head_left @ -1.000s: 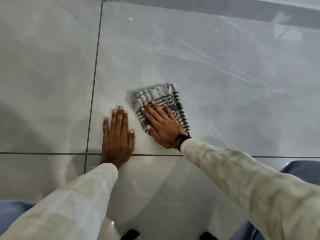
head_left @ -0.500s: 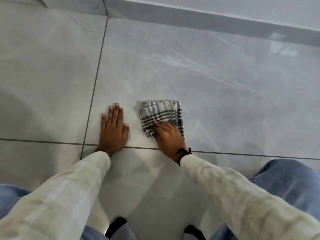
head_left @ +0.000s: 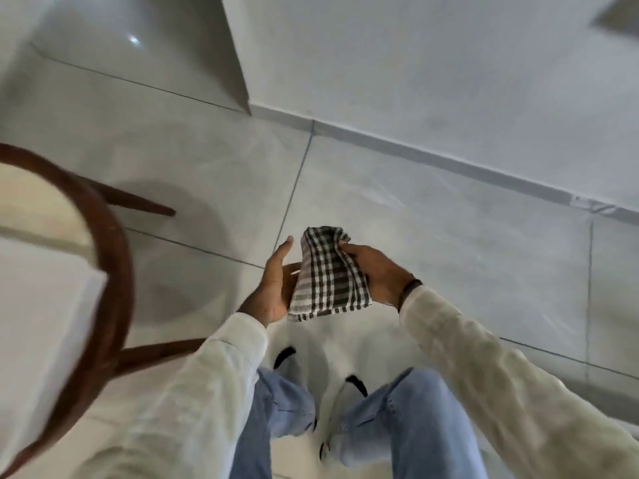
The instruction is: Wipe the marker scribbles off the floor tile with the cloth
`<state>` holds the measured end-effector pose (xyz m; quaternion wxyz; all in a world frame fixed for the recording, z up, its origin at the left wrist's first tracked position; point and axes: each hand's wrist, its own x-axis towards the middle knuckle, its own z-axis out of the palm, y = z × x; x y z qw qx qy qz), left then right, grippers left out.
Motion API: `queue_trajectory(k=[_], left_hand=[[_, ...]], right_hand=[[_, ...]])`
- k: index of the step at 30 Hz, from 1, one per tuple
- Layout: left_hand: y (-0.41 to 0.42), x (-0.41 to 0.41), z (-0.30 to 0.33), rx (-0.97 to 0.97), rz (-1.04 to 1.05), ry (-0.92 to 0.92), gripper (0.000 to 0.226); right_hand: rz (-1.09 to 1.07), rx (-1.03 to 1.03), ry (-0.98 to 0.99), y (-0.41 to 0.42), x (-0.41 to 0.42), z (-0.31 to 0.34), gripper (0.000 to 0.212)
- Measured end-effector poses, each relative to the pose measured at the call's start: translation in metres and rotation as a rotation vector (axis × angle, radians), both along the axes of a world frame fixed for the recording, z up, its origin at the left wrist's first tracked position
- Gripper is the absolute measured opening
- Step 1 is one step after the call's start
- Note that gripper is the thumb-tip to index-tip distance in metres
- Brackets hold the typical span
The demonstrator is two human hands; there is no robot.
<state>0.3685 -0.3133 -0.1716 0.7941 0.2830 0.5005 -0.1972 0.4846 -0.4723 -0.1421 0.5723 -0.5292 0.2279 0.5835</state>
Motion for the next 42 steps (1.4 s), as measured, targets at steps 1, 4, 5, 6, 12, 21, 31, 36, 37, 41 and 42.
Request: queue_trajectory(k=[1,4,5,6,12,21,31,36,37,41,42], left_hand=[[0.002,-0.013,0.045,0.001,-0.007,-0.024,0.080],[0.011,-0.045,0.159,0.077,0.086,-0.042,0.061],[0.016,-0.059,0.194,0.119,0.123,-0.029,0.058],[0.022,-0.074,0.225,0.159,0.161,-0.015,0.055],[0.071,-0.159,0.317,0.324,0.451,-0.029,0.031],[0.181,-0.292,0.267,0.387,0.813,0.214,0.041],[0.276,-0.330,0.130,0.513,0.710,0.471,0.052],[0.284,-0.321,0.106,0.508,0.523,0.499,0.059],[0.282,-0.320,0.111,0.550,0.443,0.526,0.060],[0.279,-0.300,0.155,0.879,0.070,0.605,0.068],[0.277,-0.293,0.169,0.948,0.022,0.589,0.071]], right_hand=[[0.021,-0.002,-0.011,0.006,-0.004,0.040,0.048],[0.089,0.019,-0.020,0.030,-0.017,0.145,0.049],[0.130,0.028,-0.035,0.040,-0.024,0.178,0.052],[0.184,0.035,-0.067,0.051,-0.030,0.208,0.055],[0.606,0.052,-0.314,0.137,-0.072,0.302,0.042],[0.952,-0.010,-0.811,0.309,-0.193,0.260,0.032],[1.248,-0.111,-1.039,0.435,-0.244,0.116,0.023],[1.270,-0.166,-1.029,0.434,-0.241,0.094,0.024],[1.249,-0.175,-1.020,0.433,-0.240,0.099,0.027],[0.997,-0.229,-1.020,0.432,-0.214,0.139,0.030],[0.947,-0.231,-1.043,0.430,-0.207,0.149,0.026]])
